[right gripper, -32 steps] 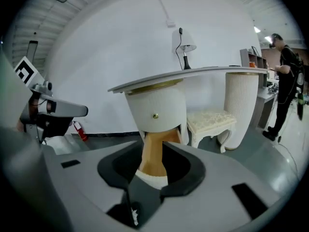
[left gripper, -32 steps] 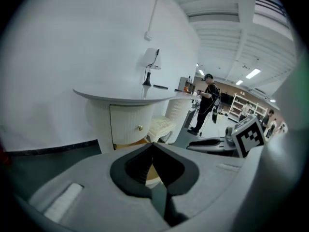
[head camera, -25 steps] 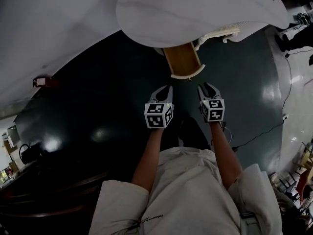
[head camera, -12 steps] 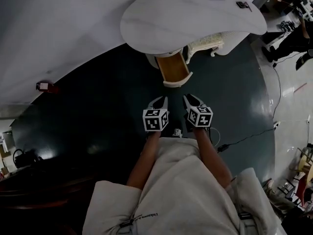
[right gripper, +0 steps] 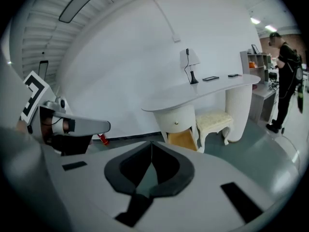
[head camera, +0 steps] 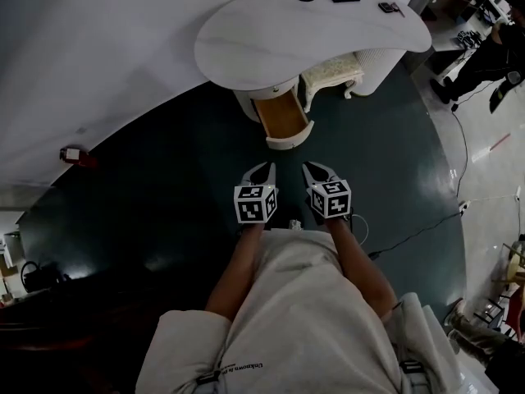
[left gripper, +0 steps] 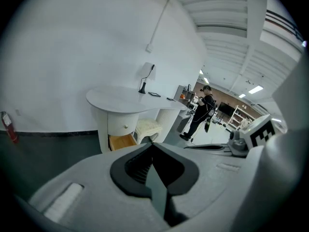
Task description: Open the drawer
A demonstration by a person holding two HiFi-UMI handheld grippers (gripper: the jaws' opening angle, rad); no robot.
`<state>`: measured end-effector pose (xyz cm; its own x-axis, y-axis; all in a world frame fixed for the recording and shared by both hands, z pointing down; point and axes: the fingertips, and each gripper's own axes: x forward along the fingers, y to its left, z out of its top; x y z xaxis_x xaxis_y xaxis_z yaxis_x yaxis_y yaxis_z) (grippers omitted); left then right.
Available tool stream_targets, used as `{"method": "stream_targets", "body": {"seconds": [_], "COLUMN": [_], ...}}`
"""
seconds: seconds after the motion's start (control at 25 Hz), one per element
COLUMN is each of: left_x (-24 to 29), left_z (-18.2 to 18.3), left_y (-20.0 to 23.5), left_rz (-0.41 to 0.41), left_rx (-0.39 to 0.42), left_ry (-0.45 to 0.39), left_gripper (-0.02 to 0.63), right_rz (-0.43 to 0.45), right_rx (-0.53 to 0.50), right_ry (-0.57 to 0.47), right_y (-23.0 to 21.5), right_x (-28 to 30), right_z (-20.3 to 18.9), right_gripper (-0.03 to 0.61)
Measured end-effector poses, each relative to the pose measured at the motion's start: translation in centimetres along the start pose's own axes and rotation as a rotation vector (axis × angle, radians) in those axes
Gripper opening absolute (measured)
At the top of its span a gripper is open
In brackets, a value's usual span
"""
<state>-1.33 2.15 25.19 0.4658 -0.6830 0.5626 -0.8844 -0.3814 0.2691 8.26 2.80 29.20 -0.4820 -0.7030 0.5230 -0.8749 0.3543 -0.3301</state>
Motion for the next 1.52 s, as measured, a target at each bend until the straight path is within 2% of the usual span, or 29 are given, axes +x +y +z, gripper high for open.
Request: {"method": "stream_targets", "body": {"seconds": [0.16, 0.28, 0.4, 0.68, 1.16, 1.32, 1.52], "left_x": [-0.6, -0.8, -0.9, -1.5, -1.1, -0.5, -0.4], "left_z": [-1.3, -2.7, -2.4, -2.4, -2.3, -2.3, -2.2], "left_y": [-1.1, -1.2, -1.0, -1.3, -1.3, -0.6, -0.7], "left_rz": [-0.006, -0.01, -0.014, -0.014, -0.006, -0.002, 0.012], "left_rx": [0.041, 0.068, 0.067, 0.075, 0.08, 0.05, 0.037], "left_ry": [-0.016, -0.004, -0.018, -0.036, -0.026, -0.014, -0.018], "left_gripper": [0.009, 0.009, 0.009, 0.009, 0.009, 0.009, 0.009], "right_rz": [-0.008, -0.019, -0.028, -0.029, -0.025, -0.005, -0.016], "right_rx": [0.006, -0.029, -0.085, -0.13, -0.089, -0.098, -0.003], "right_ry": [-0.013, -0.013, -0.004, 0.016, 0.019, 0.049, 0.059], "right_y": [-0.5, -0.1, 0.3, 0.7, 0.3, 0.2, -1.8], "right_x": [-0.7, -1.1, -1.0, -1.4, -1.2, -0.7, -0.7], "right_z": [-0.1, -0.4, -0.5, -1.1, -1.5, -1.8, -1.5], "right_gripper": [0.015, 0.015, 0.015, 0.015, 0.014, 0.015, 0.015]}}
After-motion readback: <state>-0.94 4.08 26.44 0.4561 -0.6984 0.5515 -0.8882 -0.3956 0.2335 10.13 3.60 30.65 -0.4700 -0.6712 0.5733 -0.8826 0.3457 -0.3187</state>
